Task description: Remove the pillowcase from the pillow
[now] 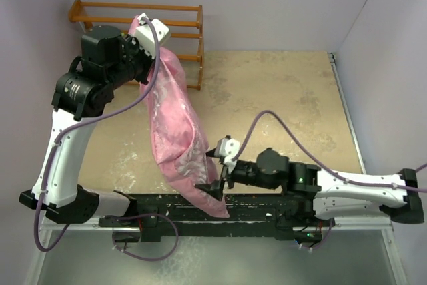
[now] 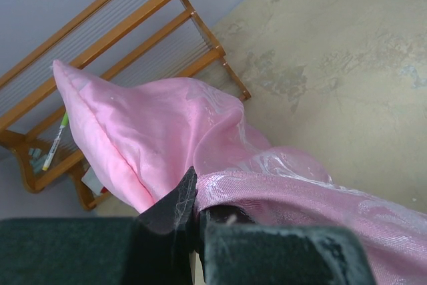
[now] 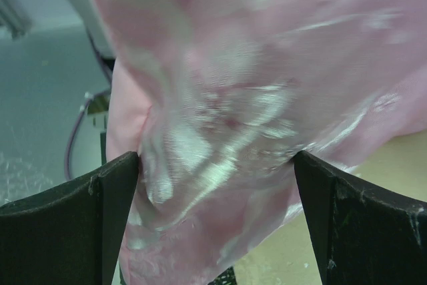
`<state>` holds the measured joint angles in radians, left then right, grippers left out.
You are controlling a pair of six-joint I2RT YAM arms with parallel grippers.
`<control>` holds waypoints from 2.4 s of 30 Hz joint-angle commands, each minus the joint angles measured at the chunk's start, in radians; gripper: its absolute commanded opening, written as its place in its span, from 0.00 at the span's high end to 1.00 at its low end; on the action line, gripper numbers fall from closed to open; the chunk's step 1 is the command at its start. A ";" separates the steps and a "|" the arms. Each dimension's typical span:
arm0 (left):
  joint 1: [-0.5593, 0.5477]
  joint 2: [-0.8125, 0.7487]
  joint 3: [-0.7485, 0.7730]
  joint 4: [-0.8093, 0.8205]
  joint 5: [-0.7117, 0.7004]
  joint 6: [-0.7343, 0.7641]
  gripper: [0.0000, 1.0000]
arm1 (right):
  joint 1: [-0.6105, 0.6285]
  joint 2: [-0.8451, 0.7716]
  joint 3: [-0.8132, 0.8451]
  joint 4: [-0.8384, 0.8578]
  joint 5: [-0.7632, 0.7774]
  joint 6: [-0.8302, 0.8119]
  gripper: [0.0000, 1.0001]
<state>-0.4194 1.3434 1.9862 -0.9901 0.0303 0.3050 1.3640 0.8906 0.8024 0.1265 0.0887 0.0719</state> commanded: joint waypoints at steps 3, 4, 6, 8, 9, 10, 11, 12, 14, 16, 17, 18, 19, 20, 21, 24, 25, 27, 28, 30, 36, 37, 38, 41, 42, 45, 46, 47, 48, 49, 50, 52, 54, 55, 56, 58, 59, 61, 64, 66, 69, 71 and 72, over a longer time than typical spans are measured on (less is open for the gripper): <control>0.002 0.000 0.060 0.088 -0.010 -0.039 1.00 | 0.138 0.128 0.066 0.137 0.121 -0.088 0.00; 0.002 0.001 0.060 0.088 -0.009 -0.041 1.00 | 0.158 0.154 0.075 0.142 0.174 -0.091 0.00; 0.002 0.003 0.062 0.085 -0.005 -0.045 1.00 | 0.179 0.213 0.087 0.149 0.298 -0.102 0.00; 0.002 0.001 0.069 0.082 0.003 -0.050 1.00 | 0.183 0.256 0.095 0.145 0.479 -0.092 0.00; 0.002 -0.001 0.072 0.081 0.010 -0.053 1.00 | 0.183 0.267 0.095 0.150 0.549 -0.086 0.01; 0.002 -0.006 0.074 0.079 0.019 -0.060 1.00 | 0.182 0.270 0.094 0.174 0.587 -0.089 0.05; 0.002 -0.012 0.074 0.077 0.034 -0.062 1.00 | 0.170 0.252 0.089 0.210 0.604 -0.099 0.14; 0.002 -0.019 0.072 0.073 0.050 -0.065 1.00 | 0.160 0.228 0.082 0.249 0.591 -0.110 0.26; 0.002 -0.036 0.063 0.061 0.085 -0.065 1.00 | 0.123 0.153 0.079 0.305 0.536 -0.100 0.49; 0.001 -0.058 0.034 0.056 0.111 -0.061 1.00 | 0.050 0.086 0.116 0.262 0.473 -0.034 0.76; 0.002 -0.072 0.016 0.057 0.120 -0.058 0.97 | 0.005 0.065 0.154 0.207 0.451 0.013 0.95; 0.002 -0.088 -0.003 0.061 0.131 -0.053 0.89 | -0.037 0.052 0.188 0.144 0.436 0.051 1.00; 0.002 -0.103 -0.024 0.065 0.143 -0.046 0.78 | -0.075 0.045 0.248 0.082 0.420 0.063 1.00; 0.001 -0.119 -0.039 0.069 0.161 -0.040 0.67 | -0.102 0.045 0.305 0.024 0.404 0.068 1.00; 0.002 -0.130 -0.050 0.069 0.180 -0.036 0.54 | -0.120 0.050 0.346 -0.026 0.395 0.068 1.00; 0.002 -0.148 -0.051 0.051 0.230 -0.030 0.28 | -0.156 0.093 0.481 -0.160 0.403 0.076 1.00; 0.002 -0.148 -0.047 0.040 0.243 -0.028 0.22 | -0.170 0.114 0.528 -0.206 0.404 0.079 1.00; 0.001 -0.142 -0.029 0.012 0.270 -0.013 0.15 | -0.195 0.167 0.619 -0.289 0.405 0.082 1.00; 0.001 -0.138 -0.017 -0.005 0.289 0.000 0.12 | -0.208 0.198 0.667 -0.343 0.410 0.089 1.00; 0.002 -0.136 0.004 -0.023 0.302 0.026 0.07 | -0.245 0.278 0.785 -0.461 0.412 0.113 1.00; 0.002 -0.178 0.003 0.015 0.251 0.114 0.01 | -0.300 0.465 1.085 -0.635 0.448 0.141 1.00; 0.002 -0.188 0.000 0.025 0.245 0.121 0.00 | -0.302 0.492 1.130 -0.651 0.463 0.135 1.00; 0.002 -0.202 -0.006 0.040 0.235 0.128 0.01 | -0.302 0.522 1.175 -0.669 0.481 0.127 1.00; 0.002 -0.244 -0.030 0.105 0.171 0.129 0.01 | -0.308 0.626 1.331 -0.748 0.539 0.111 1.00; 0.002 -0.256 -0.038 0.137 0.121 0.117 0.01 | -0.310 0.662 1.390 -0.774 0.564 0.105 1.00; 0.001 -0.300 -0.103 0.324 -0.162 0.089 0.01 | -0.315 0.754 1.550 -0.835 0.633 0.091 1.00; 0.002 -0.311 -0.116 0.384 -0.250 0.087 0.01 | -0.319 0.772 1.583 -0.837 0.645 0.089 1.00; 0.002 -0.317 -0.122 0.418 -0.294 0.088 0.01 | -0.325 0.780 1.609 -0.832 0.655 0.090 1.00; 0.001 -0.326 -0.126 0.432 -0.291 0.091 0.01 | -0.330 0.781 1.614 -0.818 0.662 0.090 1.00; 0.002 -0.342 -0.127 0.429 -0.250 0.083 0.01 | -0.336 0.779 1.614 -0.802 0.665 0.089 1.00; 0.002 -0.353 -0.123 0.411 -0.164 0.070 0.01 | -0.340 0.778 1.613 -0.788 0.667 0.088 1.00; 0.002 -0.350 -0.083 0.290 0.088 0.049 0.01 | -0.342 0.786 1.617 -0.769 0.674 0.081 1.00; 0.002 -0.318 -0.021 0.164 0.347 0.046 0.01 | -0.341 0.802 1.628 -0.773 0.680 0.089 1.00; 0.002 -0.300 0.006 0.117 0.468 0.049 0.01 | -0.341 0.814 1.630 -0.773 0.678 0.094 1.00; 0.002 -0.280 0.023 0.077 0.582 0.051 0.01 | -0.341 0.825 1.633 -0.773 0.675 0.101 1.00; 0.001 -0.232 0.060 -0.007 0.691 0.075 0.01 | -0.341 0.857 1.646 -0.763 0.657 0.118 1.00; 0.002 -0.206 0.075 -0.041 0.718 0.088 0.01 | -0.341 0.880 1.664 -0.761 0.641 0.128 1.00; 0.002 -0.176 0.085 -0.074 0.742 0.114 0.01 | -0.341 0.940 1.731 -0.773 0.587 0.158 1.00; 0.002 -0.171 0.064 -0.075 0.725 0.192 0.01 | -0.341 1.025 1.816 -0.775 0.481 0.210 1.00; 0.002 -0.184 0.028 -0.070 0.683 0.266 0.01 | -0.341 1.039 1.814 -0.743 0.425 0.247 1.00; 0.002 -0.213 -0.059 -0.032 0.566 0.353 0.01 | -0.341 1.029 1.771 -0.675 0.355 0.290 1.00; 0.002 -0.237 -0.143 0.016 0.472 0.413 0.01 | -0.341 1.005 1.732 -0.620 0.314 0.305 1.00; 0.002 -0.255 -0.198 0.057 0.421 0.442 0.01 | -0.341 0.992 1.713 -0.597 0.292 0.306 1.00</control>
<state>-0.4156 1.1557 1.9030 -1.0298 0.6117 0.5842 1.0264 1.9568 2.5446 -0.6544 0.4980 0.3031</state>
